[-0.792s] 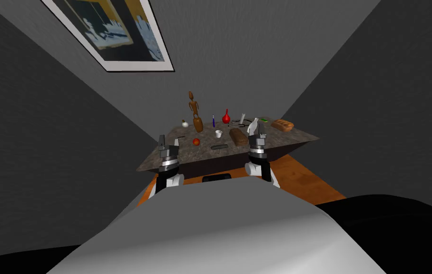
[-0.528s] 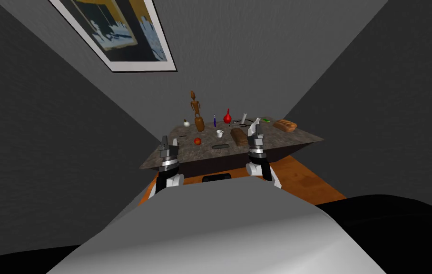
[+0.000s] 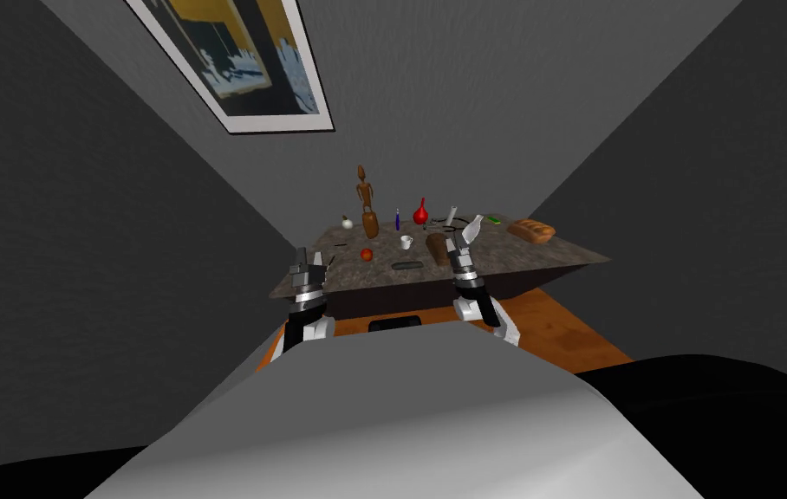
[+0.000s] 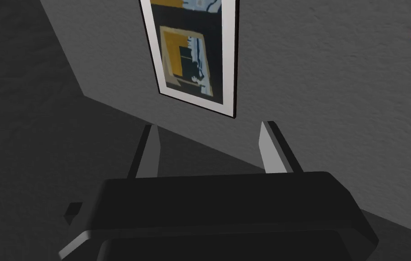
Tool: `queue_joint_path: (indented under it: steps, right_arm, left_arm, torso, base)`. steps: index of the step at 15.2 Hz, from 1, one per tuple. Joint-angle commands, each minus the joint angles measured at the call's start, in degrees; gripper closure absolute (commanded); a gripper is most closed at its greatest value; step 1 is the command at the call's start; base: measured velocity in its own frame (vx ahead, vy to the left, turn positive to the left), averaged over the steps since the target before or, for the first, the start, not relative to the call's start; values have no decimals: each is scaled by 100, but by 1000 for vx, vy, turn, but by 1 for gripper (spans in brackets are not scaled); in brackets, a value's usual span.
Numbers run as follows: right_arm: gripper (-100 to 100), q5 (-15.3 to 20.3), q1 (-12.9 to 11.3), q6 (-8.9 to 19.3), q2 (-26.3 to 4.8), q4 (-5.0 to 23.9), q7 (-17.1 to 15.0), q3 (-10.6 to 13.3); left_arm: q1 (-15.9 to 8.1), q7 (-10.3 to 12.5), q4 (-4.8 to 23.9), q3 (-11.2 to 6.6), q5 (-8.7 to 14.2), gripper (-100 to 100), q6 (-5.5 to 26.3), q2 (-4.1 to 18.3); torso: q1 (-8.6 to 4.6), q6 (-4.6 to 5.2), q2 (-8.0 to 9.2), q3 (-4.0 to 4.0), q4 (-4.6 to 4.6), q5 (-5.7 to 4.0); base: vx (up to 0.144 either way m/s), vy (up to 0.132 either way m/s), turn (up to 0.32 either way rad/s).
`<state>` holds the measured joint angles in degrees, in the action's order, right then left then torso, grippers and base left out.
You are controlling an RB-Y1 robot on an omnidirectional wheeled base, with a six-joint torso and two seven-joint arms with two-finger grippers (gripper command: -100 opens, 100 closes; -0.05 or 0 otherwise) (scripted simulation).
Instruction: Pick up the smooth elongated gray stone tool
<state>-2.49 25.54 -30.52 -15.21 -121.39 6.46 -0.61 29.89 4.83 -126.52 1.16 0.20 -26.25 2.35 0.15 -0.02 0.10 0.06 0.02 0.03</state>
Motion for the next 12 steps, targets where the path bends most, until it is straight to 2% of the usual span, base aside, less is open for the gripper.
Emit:
queue_joint_path:
  steps: [1, 2, 3, 5, 8, 10, 11, 12]
  right_arm:
    - [-100, 119, -49, 9, -286, 179, 29, 34]
    - [-100, 119, -49, 9, -389, 179, 29, 34]
    - [-100, 209, -75, 6, -531, 322, 43, 56]
    - [-100, 209, -75, 6, -683, 322, 43, 56]
    - [-100, 409, -123, -2, -1122, 634, 73, 115]
    - [-100, 409, -123, -2, -1312, 634, 73, 115]
    - [-100, 518, -143, -8, -1468, 801, 89, 154]
    - [-100, 518, -143, -8, -1604, 801, 89, 154]
  left_arm:
    - [0, 0, 0, 0, 0, 0, 0, 0]
    - [0, 0, 0, 0, 0, 0, 0, 0]
    - [0, 0, 0, 0, 0, 0, 0, 0]
    - [0, 0, 0, 0, 0, 0, 0, 0]
    - [0, 0, 0, 0, 0, 0, 0, 0]
    - [0, 0, 0, 0, 0, 0, 0, 0]
    - [0, 0, 0, 0, 0, 0, 0, 0]
    - [0, 0, 0, 0, 0, 0, 0, 0]
  torso:
    - [0, 0, 0, 0, 0, 0]
    - [0, -2, -1, -1, 0, 0]
    - [0, 0, -1, -1, 0, 0]
    - [2, -1, -2, -1, -1, 1]
    - [1, -1, -5, -3, -1, 1]
    - [6, -1, -6, -3, -1, 2]
    - [2, 2, -5, -3, -1, 1]
    - [1, -1, -5, -3, -1, 0]
  base:
    - [-22, 44, 140]
    - [-21, 42, 114]
    - [-17, 51, 147]
    - [-15, 42, 89]
    - [-10, 52, 138]
    - [-10, 49, 94]
    - [-10, 45, 121]
    - [-10, 48, 138]
